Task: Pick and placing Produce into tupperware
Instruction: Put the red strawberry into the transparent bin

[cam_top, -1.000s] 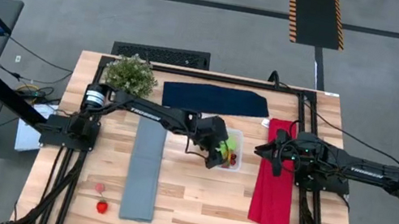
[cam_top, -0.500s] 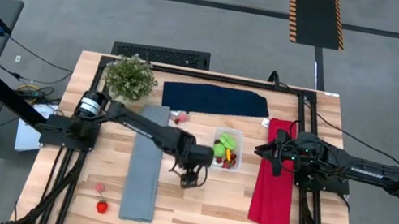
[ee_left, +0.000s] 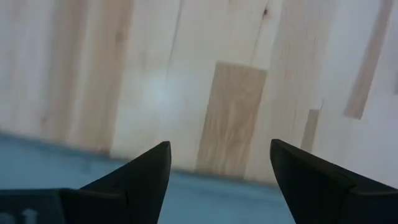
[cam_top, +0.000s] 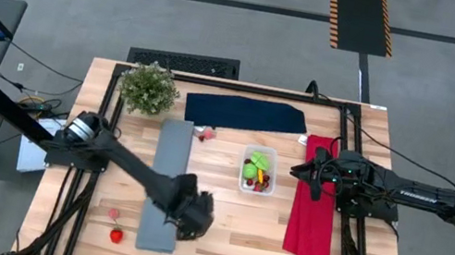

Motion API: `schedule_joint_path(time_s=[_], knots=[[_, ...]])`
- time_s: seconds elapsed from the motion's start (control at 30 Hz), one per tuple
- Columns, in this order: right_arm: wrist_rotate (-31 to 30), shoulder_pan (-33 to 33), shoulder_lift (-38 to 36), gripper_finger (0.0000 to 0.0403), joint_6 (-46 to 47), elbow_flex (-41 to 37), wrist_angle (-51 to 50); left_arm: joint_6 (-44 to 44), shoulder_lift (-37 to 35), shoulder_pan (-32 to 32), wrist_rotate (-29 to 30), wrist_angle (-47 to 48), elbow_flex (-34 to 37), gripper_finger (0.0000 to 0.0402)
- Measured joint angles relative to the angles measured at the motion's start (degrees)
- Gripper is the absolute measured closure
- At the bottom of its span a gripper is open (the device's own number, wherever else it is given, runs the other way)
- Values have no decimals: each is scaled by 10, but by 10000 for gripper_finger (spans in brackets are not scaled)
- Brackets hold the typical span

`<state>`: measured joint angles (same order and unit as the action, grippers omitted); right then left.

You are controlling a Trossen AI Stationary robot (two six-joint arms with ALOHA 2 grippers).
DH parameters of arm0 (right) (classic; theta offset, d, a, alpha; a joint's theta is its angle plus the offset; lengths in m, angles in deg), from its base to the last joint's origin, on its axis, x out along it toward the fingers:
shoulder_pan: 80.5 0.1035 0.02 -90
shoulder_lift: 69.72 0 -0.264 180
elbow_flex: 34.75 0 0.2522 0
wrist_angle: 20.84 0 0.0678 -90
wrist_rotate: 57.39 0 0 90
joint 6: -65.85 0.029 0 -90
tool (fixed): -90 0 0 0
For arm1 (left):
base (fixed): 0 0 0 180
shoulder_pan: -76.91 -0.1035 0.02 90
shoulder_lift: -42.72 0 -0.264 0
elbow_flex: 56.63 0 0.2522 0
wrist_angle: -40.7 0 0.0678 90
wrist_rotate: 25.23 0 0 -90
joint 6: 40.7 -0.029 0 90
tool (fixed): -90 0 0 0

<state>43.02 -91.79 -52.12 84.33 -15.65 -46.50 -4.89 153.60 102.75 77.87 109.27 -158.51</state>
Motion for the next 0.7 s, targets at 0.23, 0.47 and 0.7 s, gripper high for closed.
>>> schedule_joint_path(time_s=[0.23, 0.47, 0.7], knots=[[0, 0, 0, 295, 0, 0, 0, 134, -6, 76, 86, 108, 0, 136], [0, 0, 0, 295, 0, 0, 0, 289, -6, 155, 77, 150, 0, 136], [0, 0, 0, 295, 0, 0, 0, 463, -5, 234, 69, 148, 3, 136]])
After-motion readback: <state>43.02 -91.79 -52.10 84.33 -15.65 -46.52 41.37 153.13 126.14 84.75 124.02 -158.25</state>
